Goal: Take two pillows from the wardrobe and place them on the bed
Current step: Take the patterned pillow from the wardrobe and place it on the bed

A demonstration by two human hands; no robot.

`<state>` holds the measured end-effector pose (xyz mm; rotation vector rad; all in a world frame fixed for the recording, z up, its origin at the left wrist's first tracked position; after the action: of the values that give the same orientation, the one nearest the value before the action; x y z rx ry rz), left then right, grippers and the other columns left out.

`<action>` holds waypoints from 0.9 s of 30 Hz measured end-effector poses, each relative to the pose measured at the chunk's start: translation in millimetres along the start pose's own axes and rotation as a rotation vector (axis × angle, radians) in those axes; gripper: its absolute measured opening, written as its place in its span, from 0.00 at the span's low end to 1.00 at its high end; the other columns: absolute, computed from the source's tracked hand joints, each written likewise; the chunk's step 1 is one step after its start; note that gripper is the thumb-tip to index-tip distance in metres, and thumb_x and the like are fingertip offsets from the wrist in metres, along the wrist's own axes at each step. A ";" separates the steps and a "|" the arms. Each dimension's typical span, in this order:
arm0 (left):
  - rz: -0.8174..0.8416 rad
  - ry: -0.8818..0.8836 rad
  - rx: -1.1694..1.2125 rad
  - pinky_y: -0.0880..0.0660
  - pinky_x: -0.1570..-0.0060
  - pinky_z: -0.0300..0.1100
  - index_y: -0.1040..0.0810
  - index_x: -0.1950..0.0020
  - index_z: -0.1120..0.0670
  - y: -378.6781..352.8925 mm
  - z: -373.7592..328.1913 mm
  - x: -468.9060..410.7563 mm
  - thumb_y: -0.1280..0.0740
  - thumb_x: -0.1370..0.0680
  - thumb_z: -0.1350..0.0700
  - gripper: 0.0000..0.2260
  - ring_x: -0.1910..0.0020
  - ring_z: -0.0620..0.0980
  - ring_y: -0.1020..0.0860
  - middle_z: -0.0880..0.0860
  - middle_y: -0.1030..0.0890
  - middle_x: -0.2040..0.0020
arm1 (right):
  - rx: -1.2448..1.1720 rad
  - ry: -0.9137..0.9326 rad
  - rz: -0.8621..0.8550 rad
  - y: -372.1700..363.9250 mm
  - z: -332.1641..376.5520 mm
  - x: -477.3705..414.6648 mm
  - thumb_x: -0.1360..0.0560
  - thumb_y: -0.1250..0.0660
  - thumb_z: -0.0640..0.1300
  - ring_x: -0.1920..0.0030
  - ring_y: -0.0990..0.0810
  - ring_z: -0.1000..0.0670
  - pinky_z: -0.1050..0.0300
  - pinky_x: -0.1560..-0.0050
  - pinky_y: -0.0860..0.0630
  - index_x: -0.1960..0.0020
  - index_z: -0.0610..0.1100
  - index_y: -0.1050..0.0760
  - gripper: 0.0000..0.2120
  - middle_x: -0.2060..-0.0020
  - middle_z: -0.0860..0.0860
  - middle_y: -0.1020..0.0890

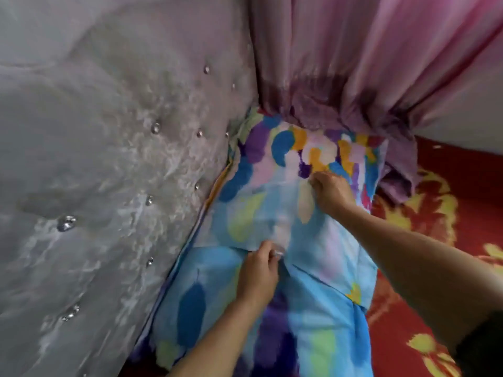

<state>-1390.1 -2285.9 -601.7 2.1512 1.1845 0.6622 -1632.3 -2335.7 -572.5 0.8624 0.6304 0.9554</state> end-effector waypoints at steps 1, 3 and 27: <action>-0.059 -0.007 -0.056 0.28 0.60 0.53 0.28 0.58 0.57 6.2 10.0 1.2 0.35 0.25 0.58 0.04 0.59 0.62 0.23 0.60 0.21 0.61 | -0.016 -0.007 0.038 -13.6 -10.3 8.6 0.24 0.38 0.40 0.50 0.22 0.37 0.47 0.54 0.27 0.55 0.40 0.23 0.06 0.53 0.38 0.19; -0.249 -0.045 -0.259 0.30 0.55 0.51 0.25 0.56 0.56 36.0 31.9 4.4 0.36 0.26 0.52 0.07 0.55 0.61 0.23 0.59 0.22 0.55 | 0.008 -0.019 0.111 -38.2 -26.0 29.6 0.23 0.39 0.49 0.36 0.29 0.39 0.44 0.40 0.29 0.39 0.47 0.27 0.14 0.37 0.41 0.25; 0.689 0.289 -0.624 0.30 0.37 0.50 0.40 0.28 0.50 58.1 144.5 153.9 0.41 0.22 0.44 0.25 0.33 0.58 0.31 0.57 0.35 0.28 | 0.394 -0.245 0.692 -81.0 7.8 334.1 0.23 0.50 0.65 0.23 0.59 0.44 0.40 0.30 0.41 0.24 0.53 0.57 0.34 0.23 0.47 0.57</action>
<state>-1186.9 -2214.4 -641.2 1.9055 0.2372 1.4530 -1441.0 -2066.0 -667.1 1.5829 0.3032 1.3334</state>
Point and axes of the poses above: each hand's wrist, its own x-axis away from the middle knuckle, its own y-axis out of the back of the hand, z = x × y, the point moved 10 cm from there along -x, towards the middle knuckle
